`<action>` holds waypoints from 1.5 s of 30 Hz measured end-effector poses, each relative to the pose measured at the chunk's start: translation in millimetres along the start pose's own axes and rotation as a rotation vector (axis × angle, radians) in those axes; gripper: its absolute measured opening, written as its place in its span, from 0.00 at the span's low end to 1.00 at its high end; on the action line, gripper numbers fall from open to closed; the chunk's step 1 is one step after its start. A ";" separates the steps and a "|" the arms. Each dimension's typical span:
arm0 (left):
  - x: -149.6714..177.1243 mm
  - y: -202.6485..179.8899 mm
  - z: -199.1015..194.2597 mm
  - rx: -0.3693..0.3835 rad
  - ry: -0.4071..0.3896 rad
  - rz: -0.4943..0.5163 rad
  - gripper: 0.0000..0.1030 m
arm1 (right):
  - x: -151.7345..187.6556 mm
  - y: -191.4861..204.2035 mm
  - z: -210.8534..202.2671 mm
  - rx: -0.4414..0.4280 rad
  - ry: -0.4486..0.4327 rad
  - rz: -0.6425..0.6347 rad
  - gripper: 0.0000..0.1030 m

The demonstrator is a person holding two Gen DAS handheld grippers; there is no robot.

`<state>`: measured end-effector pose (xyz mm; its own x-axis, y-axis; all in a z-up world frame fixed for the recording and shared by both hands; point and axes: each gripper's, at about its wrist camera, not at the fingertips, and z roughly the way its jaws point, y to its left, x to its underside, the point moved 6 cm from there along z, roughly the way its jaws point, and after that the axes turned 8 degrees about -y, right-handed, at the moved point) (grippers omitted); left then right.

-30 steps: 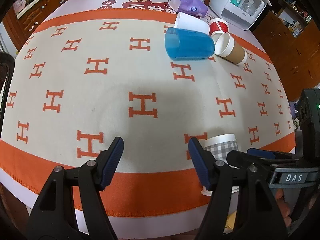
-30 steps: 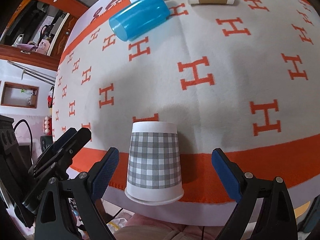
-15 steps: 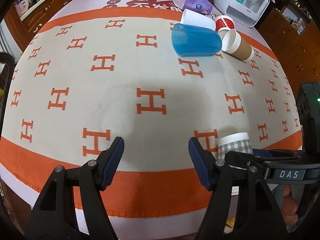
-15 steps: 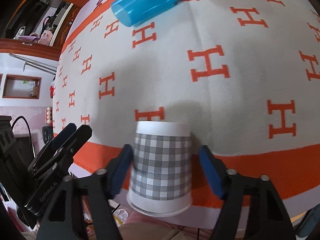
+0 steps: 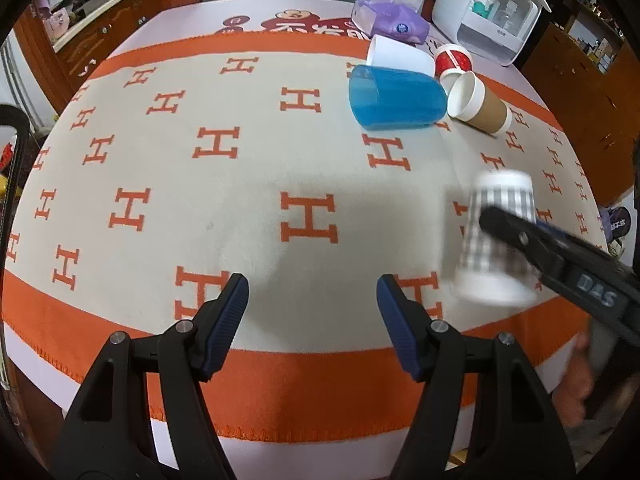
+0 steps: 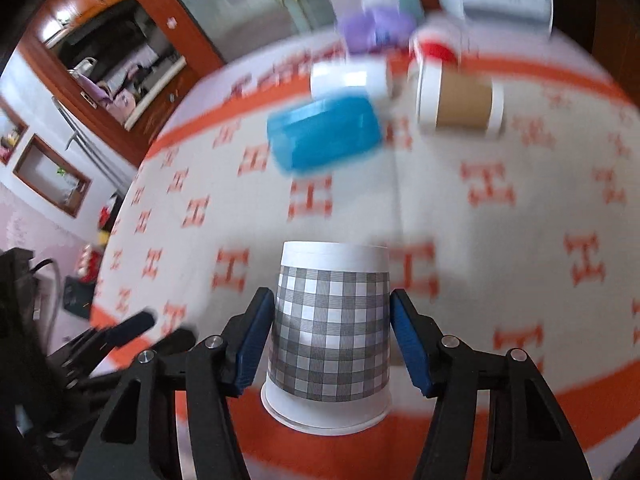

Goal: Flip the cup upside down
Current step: 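Lift the plaid cup with the right gripper, flip it over, lower it, then open the right gripper and release the plaid cup on the table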

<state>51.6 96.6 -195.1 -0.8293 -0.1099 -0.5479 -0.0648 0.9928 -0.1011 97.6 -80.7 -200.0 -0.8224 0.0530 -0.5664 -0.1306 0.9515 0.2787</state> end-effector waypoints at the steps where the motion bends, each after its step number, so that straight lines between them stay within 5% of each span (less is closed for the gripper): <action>1: -0.8 0.2 -0.8 -0.005 -0.008 -0.003 0.62 | -3.2 2.0 1.0 0.008 -0.058 -0.027 0.58; 4: -3.0 1.1 -3.4 -0.020 -0.034 -0.014 0.62 | -6.0 6.1 0.1 0.019 -0.206 -0.091 0.58; 10: -1.2 -0.3 -4.1 -0.032 -0.051 -0.009 0.62 | 25.1 15.8 -0.2 0.030 -0.234 -0.216 0.61; 19: 2.7 -9.4 -6.9 -0.029 -0.064 0.009 0.62 | 56.1 24.2 -34.1 0.049 -0.296 -0.317 0.93; 38: 17.1 -25.5 -28.5 -0.014 -0.036 0.025 0.62 | 59.3 -8.7 -72.2 0.059 -0.202 -0.171 0.93; 45: 4.8 -36.6 -58.5 -0.010 -0.080 0.054 0.62 | 44.1 -12.8 -103.1 0.058 -0.194 -0.109 0.93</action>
<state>17.6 62.5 -145.5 -0.7846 -0.0593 -0.6172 -0.0267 0.9977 -0.0618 6.0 -121.8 -148.6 -0.6828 0.0006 -0.7306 -0.1764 0.9703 0.1657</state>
